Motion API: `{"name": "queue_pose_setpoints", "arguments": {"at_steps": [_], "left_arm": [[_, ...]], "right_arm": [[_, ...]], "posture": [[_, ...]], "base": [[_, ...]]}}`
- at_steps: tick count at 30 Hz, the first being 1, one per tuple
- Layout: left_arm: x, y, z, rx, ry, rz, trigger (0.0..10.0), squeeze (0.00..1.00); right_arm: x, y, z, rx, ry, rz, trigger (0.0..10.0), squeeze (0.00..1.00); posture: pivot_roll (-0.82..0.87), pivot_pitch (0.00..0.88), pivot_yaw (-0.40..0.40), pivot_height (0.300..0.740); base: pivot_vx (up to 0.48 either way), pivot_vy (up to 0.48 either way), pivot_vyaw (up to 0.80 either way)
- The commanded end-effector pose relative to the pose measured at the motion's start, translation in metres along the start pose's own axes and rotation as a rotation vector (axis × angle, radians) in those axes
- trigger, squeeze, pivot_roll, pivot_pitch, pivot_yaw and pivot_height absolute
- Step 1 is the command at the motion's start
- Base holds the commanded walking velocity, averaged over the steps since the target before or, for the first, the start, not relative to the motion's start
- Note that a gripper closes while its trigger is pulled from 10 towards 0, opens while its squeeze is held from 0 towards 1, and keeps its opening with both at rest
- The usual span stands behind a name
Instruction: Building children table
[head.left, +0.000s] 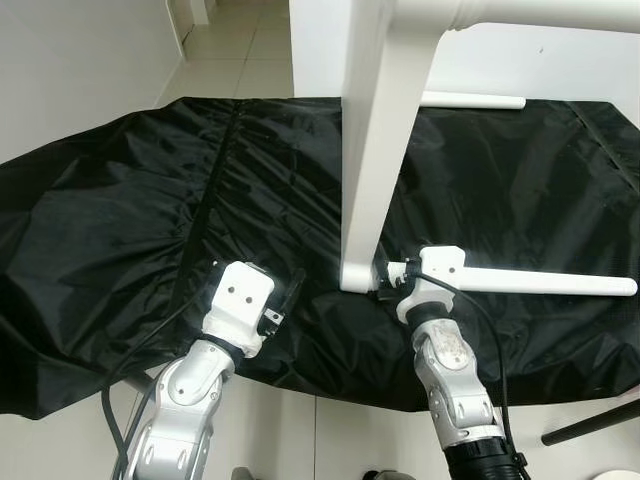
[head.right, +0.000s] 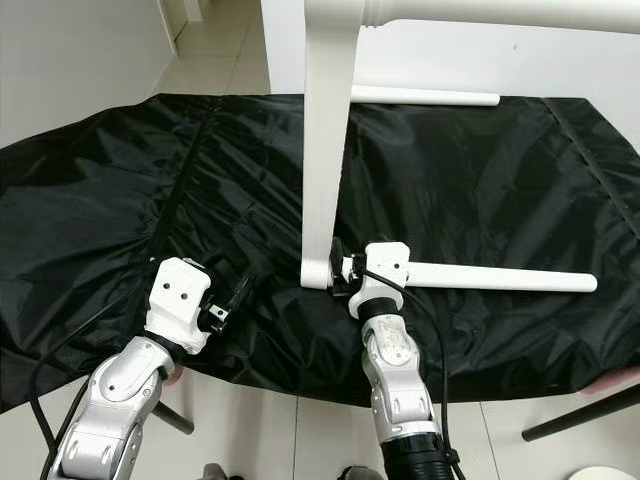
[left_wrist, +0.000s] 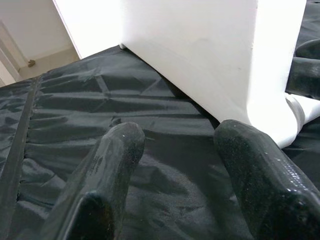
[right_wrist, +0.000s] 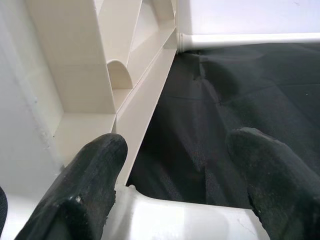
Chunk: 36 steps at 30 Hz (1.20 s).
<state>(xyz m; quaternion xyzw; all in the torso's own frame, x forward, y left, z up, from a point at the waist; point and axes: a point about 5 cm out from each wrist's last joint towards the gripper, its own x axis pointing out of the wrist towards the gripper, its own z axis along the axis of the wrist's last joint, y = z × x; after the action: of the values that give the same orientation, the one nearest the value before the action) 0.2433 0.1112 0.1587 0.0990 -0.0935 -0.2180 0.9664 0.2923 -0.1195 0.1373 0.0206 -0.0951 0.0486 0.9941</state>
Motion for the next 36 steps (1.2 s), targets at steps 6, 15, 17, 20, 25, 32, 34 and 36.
{"name": "queue_pose_setpoints", "arguments": {"at_steps": [6,15,17,20,25,32,34,36], "left_arm": [[-0.004,0.002,0.001,0.000,0.010,0.008,10.0,0.00],[-0.005,0.002,0.002,-0.004,0.013,0.014,10.0,0.00],[-0.007,0.002,0.002,-0.008,0.017,0.019,10.0,0.00],[-0.007,0.002,0.002,-0.008,0.019,0.018,10.0,0.00],[-0.008,0.003,0.002,-0.007,0.022,0.022,10.0,0.00],[-0.008,0.003,0.003,-0.007,0.022,0.018,10.0,0.00],[-0.008,0.002,0.004,-0.008,0.020,0.013,10.0,0.00],[-0.008,0.002,0.004,-0.007,0.018,0.009,10.0,0.00]], "right_arm": [[0.003,0.015,-0.007,0.015,0.060,0.067,10.0,0.00],[0.003,0.025,-0.010,0.030,0.086,0.128,10.0,0.00],[0.002,0.031,-0.011,0.043,0.099,0.158,10.0,0.00],[0.002,0.037,-0.012,0.053,0.105,0.182,10.0,0.00],[0.002,0.043,-0.012,0.062,0.108,0.212,10.0,0.00],[0.005,0.052,-0.011,0.082,0.108,0.254,10.0,0.00],[0.006,0.053,-0.011,0.091,0.105,0.266,10.0,0.00],[0.007,0.054,-0.010,0.096,0.102,0.276,10.0,0.00]], "posture": [[-0.03,0.117,0.068,0.740],[-0.03,0.126,0.066,0.740],[-0.02,0.130,0.065,0.740],[-0.02,0.134,0.066,0.740],[-0.02,0.134,0.068,0.740],[-0.01,0.130,0.067,0.740],[-0.01,0.128,0.067,0.740],[-0.01,0.126,0.069,0.740]], "base": [[0.000,0.000,0.00],[0.000,0.000,0.00],[0.000,0.000,0.00],[0.000,0.000,0.00],[0.000,0.000,0.00],[0.000,0.000,0.00],[0.000,0.000,0.00],[0.000,0.000,0.00]]}}
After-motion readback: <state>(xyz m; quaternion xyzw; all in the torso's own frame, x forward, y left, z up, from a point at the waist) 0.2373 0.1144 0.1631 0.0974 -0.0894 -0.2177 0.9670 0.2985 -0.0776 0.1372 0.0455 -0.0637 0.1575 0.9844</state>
